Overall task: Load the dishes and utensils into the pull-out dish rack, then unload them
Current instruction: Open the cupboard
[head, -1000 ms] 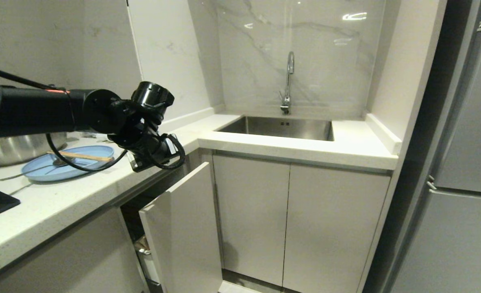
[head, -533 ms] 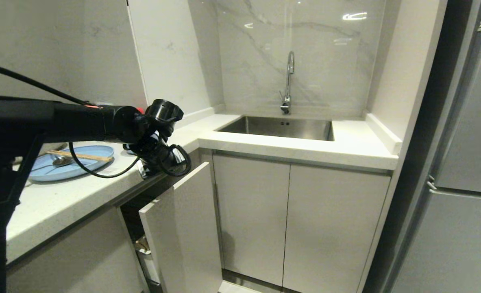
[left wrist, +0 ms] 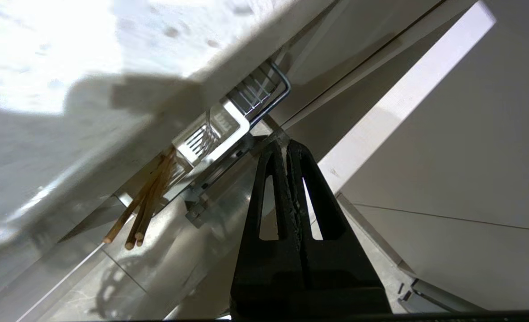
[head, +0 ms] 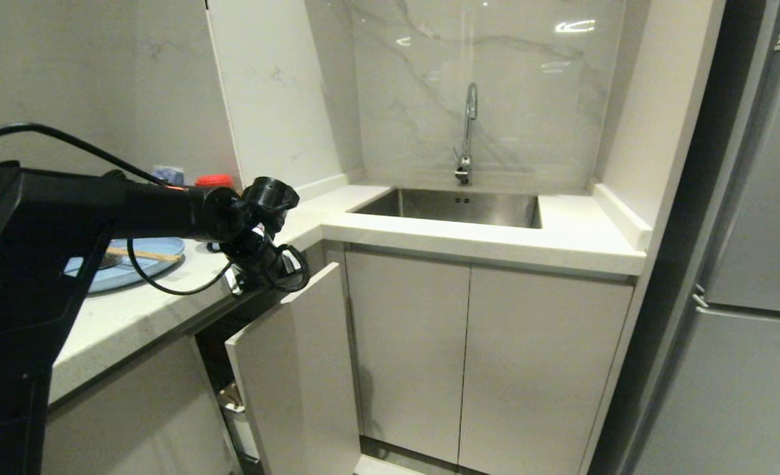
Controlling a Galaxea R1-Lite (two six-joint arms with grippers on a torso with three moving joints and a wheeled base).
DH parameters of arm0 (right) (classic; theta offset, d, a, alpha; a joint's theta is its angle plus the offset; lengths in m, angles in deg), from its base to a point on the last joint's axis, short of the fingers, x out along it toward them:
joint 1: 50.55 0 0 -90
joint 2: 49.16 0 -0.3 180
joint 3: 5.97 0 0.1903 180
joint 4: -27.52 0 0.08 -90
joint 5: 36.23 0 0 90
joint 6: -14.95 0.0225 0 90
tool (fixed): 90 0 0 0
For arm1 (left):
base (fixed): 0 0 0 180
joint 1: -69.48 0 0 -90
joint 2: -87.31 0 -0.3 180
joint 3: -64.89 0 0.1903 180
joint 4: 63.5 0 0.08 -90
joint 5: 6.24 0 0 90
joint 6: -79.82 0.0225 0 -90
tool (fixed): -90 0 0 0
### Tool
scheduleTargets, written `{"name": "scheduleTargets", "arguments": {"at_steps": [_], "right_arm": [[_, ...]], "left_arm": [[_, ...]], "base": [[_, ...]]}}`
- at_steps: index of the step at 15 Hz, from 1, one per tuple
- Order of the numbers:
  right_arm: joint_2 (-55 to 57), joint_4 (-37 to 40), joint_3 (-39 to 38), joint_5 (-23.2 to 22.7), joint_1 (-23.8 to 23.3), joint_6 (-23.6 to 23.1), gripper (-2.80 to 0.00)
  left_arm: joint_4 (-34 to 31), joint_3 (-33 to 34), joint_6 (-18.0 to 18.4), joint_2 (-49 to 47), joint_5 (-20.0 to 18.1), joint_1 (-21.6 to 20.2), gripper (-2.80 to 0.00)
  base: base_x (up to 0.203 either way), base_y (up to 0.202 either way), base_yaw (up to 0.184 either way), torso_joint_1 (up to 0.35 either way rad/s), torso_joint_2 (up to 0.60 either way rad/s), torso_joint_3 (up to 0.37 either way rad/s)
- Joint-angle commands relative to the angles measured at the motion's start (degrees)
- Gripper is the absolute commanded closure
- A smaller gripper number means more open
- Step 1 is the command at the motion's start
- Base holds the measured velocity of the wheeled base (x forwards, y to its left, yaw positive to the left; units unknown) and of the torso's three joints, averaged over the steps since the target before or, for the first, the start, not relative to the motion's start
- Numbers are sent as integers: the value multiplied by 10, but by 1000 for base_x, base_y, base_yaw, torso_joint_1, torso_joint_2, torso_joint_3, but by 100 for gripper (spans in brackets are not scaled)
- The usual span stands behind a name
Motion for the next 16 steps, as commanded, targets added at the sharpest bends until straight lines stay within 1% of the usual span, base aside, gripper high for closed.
{"name": "scheduleTargets", "arguments": {"at_steps": [1, 6, 11, 12, 15, 16], "right_arm": [[0, -1, -15, 0, 0, 0, 0], [0, -1, -15, 0, 0, 0, 0], [0, -1, -15, 0, 0, 0, 0], [0, -1, -15, 0, 0, 0, 0], [0, 0, -15, 0, 0, 0, 0], [0, 0, -15, 0, 0, 0, 0]], "left_arm": [[-2, -3, -1, -24, 0, -2, 0], [-6, -5, -1, -43, -1, 1, 0], [-37, -2, -5, -41, -5, 33, 0], [-43, -1, -6, -40, -20, 39, 0], [-83, 0, -8, -34, -99, 55, 0], [-89, 1, -12, -30, -116, 62, 0]], "base": [[0, 0, 0, 0, 0, 0], [0, 0, 0, 0, 0, 0], [0, 0, 0, 0, 0, 0], [0, 0, 0, 0, 0, 0], [0, 0, 0, 0, 0, 0], [0, 0, 0, 0, 0, 0]]}}
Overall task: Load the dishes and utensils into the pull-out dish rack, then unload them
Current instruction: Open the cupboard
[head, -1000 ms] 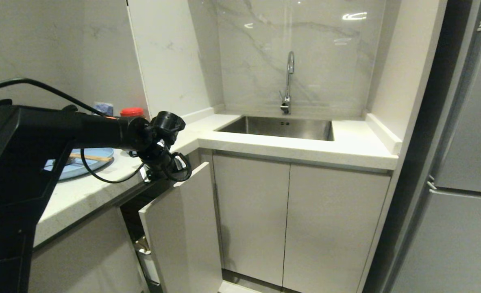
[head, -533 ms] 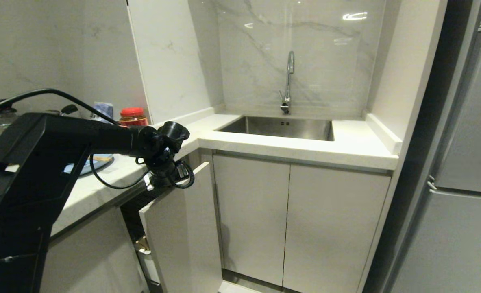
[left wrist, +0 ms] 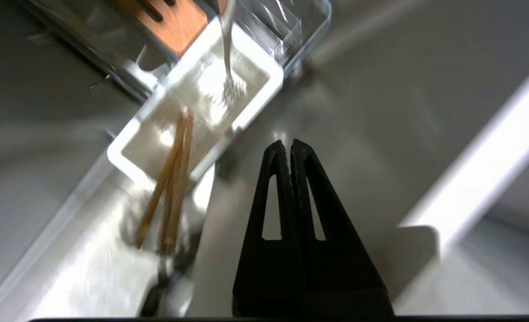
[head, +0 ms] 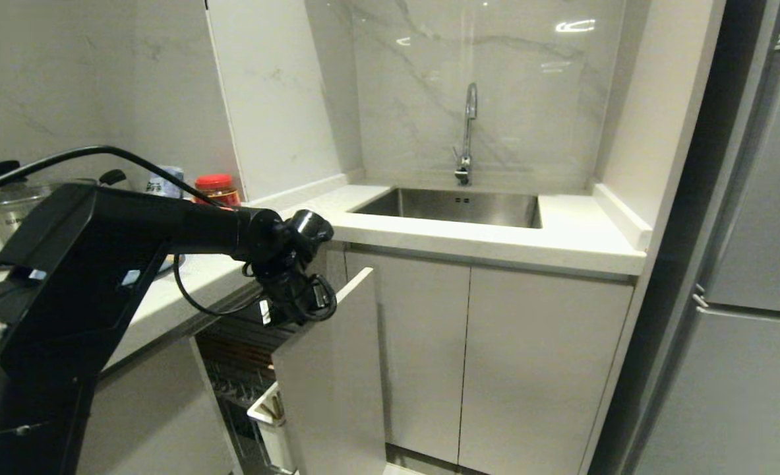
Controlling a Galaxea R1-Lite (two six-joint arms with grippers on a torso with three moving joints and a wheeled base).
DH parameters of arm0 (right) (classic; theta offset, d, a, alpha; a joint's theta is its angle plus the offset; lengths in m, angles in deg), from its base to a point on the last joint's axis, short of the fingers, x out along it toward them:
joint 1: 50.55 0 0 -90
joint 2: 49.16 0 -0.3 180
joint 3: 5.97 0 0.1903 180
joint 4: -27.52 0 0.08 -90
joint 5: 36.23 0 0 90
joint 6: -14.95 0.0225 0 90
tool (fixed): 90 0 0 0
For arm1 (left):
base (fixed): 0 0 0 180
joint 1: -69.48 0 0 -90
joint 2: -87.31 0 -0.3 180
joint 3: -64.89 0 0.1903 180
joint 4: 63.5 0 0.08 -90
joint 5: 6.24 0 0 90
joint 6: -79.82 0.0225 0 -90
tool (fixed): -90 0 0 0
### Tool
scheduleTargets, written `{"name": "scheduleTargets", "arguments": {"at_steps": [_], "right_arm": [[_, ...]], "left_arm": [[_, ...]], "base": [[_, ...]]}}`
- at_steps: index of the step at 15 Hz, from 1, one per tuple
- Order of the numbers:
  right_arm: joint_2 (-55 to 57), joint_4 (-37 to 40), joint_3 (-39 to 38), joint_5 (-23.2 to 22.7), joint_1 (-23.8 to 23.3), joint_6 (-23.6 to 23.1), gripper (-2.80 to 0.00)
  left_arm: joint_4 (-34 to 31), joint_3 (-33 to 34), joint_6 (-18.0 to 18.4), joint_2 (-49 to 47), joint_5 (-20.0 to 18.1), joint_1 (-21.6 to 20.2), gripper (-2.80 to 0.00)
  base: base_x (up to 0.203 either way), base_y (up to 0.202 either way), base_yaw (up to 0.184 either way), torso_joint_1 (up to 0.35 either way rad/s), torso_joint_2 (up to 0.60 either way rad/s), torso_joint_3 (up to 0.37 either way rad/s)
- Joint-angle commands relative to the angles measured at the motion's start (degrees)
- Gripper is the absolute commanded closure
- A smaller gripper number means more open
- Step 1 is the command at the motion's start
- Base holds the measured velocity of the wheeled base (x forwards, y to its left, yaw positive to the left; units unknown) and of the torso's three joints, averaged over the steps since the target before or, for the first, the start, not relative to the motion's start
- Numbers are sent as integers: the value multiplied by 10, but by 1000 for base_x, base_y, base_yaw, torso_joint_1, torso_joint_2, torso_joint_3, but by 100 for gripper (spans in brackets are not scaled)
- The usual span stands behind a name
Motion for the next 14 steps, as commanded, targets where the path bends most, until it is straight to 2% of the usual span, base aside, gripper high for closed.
{"name": "scheduleTargets", "arguments": {"at_steps": [1, 3, 7, 10, 14], "right_arm": [[0, -1, -15, 0, 0, 0, 0], [0, -1, -15, 0, 0, 0, 0], [0, -1, -15, 0, 0, 0, 0], [0, -1, -15, 0, 0, 0, 0], [0, 0, -15, 0, 0, 0, 0]], "left_arm": [[-7, 4, -10, 15, -27, 17, 0], [-8, 16, -12, 31, -56, 34, 0], [-8, 46, -14, 64, -179, 59, 0], [-8, 67, -14, 74, -249, 86, 0], [-6, 89, -14, 75, -294, 118, 0]], "base": [[0, 0, 0, 0, 0, 0], [0, 0, 0, 0, 0, 0], [0, 0, 0, 0, 0, 0], [0, 0, 0, 0, 0, 0], [0, 0, 0, 0, 0, 0]]}}
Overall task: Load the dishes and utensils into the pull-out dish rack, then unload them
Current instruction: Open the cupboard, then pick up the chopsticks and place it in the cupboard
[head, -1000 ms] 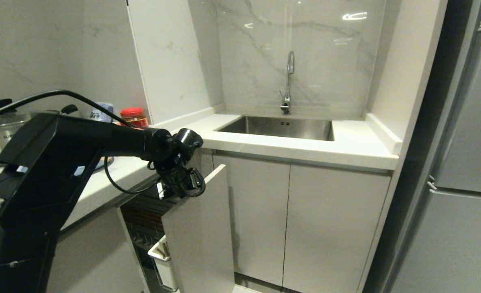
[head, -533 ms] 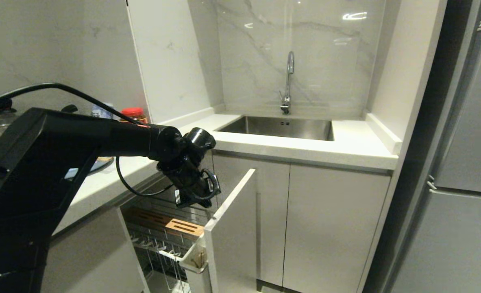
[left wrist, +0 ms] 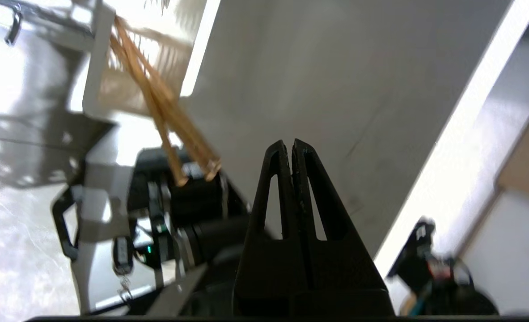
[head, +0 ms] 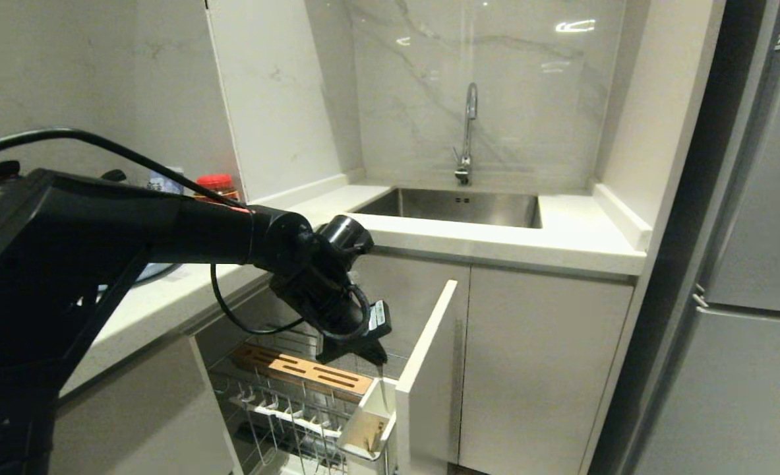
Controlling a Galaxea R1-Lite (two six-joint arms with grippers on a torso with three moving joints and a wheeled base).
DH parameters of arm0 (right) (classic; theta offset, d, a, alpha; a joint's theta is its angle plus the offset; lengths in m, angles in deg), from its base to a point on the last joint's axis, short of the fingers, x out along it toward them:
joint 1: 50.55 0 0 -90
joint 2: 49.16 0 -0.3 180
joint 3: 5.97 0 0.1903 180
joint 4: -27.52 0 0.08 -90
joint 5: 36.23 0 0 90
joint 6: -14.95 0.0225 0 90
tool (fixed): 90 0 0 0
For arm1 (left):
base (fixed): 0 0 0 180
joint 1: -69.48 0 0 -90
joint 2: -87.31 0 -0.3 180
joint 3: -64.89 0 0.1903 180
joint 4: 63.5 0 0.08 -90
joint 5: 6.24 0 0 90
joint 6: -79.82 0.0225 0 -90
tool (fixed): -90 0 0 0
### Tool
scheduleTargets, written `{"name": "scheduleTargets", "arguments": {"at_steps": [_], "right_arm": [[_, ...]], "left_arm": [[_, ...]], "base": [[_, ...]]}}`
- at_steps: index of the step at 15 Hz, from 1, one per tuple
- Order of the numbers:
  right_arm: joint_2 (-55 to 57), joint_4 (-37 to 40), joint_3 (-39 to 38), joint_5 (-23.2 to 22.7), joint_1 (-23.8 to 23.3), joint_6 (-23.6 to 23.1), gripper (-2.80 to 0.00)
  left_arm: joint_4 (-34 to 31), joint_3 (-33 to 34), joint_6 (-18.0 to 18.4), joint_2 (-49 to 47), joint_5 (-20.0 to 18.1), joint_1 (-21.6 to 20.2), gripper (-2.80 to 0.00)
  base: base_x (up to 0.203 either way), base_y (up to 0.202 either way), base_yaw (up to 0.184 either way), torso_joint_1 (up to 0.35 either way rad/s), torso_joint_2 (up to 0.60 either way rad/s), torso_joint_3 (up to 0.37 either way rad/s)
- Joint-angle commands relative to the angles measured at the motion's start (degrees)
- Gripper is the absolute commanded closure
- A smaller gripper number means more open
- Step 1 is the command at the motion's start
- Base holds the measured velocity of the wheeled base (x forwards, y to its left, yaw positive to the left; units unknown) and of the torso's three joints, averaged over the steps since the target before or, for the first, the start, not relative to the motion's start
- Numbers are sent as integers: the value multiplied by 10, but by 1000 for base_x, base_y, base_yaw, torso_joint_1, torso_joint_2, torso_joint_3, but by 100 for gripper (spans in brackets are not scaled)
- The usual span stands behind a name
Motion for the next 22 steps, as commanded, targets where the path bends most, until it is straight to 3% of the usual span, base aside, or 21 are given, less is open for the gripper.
{"name": "scheduleTargets", "arguments": {"at_steps": [1, 12, 14, 18, 22], "right_arm": [[0, 0, -15, 0, 0, 0, 0], [0, -1, -15, 0, 0, 0, 0], [0, -1, -15, 0, 0, 0, 0], [0, -1, -15, 0, 0, 0, 0], [0, -1, -15, 0, 0, 0, 0]], "left_arm": [[-2, 10, -2, 4, -19, 19, 0], [-3, 28, 0, 1, -25, 55, 0], [-3, 30, 3, 9, 0, 50, 0], [-1, 30, 22, 91, 97, 18, 0], [2, 38, 86, 241, 128, -39, 0]], "base": [[0, 0, 0, 0, 0, 0], [0, 0, 0, 0, 0, 0], [0, 0, 0, 0, 0, 0], [0, 0, 0, 0, 0, 0], [0, 0, 0, 0, 0, 0]]}}
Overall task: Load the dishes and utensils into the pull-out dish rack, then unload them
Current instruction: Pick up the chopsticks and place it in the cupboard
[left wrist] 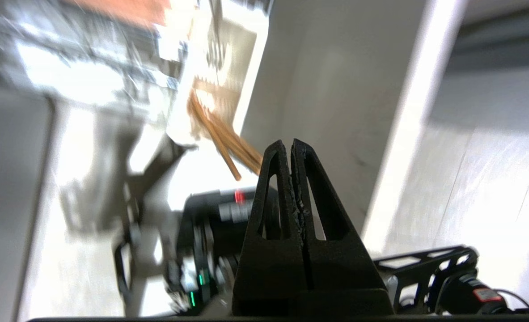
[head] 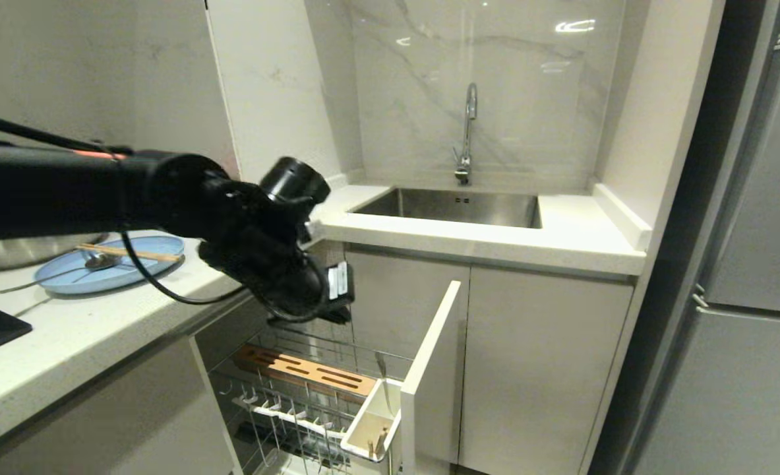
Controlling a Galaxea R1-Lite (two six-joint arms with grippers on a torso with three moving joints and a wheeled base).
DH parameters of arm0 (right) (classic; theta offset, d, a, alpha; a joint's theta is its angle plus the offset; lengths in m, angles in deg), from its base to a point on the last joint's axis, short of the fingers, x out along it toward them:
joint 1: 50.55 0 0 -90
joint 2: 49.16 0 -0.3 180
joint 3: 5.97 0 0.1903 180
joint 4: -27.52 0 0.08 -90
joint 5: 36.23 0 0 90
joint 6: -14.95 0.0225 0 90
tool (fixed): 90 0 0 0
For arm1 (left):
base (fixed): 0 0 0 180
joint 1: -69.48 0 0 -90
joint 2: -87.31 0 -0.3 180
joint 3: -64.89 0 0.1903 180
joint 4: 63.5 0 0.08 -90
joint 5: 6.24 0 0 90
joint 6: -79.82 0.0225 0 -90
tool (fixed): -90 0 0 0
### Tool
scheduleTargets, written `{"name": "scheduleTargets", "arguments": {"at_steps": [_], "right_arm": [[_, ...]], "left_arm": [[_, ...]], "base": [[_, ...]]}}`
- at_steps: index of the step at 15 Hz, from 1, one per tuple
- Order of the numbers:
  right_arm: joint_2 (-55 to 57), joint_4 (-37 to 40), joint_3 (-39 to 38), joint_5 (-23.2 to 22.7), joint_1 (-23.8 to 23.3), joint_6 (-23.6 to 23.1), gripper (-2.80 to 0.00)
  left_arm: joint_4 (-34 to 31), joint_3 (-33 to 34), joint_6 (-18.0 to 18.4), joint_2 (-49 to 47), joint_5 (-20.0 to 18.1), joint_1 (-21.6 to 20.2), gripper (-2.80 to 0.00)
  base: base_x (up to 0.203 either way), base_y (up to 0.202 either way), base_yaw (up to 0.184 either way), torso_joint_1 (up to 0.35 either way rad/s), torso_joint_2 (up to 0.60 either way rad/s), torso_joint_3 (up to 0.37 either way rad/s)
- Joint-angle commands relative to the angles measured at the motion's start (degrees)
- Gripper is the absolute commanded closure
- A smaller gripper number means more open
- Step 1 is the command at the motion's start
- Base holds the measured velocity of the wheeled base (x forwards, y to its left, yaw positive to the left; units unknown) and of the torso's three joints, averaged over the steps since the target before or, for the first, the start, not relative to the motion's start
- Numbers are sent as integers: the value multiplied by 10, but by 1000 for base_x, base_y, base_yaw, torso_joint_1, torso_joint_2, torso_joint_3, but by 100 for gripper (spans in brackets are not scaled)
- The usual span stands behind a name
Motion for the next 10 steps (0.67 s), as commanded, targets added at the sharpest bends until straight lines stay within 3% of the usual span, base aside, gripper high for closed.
{"name": "scheduleTargets", "arguments": {"at_steps": [1, 5, 10], "right_arm": [[0, 0, -15, 0, 0, 0, 0], [0, -1, -15, 0, 0, 0, 0], [0, -1, -15, 0, 0, 0, 0]], "left_arm": [[0, 11, 41, 137, 3, -38, 0], [59, 79, 165, 351, 4, -101, 0], [133, 246, 371, 661, -1, -217, 0]], "base": [[0, 0, 0, 0, 0, 0], [0, 0, 0, 0, 0, 0], [0, 0, 0, 0, 0, 0]]}}
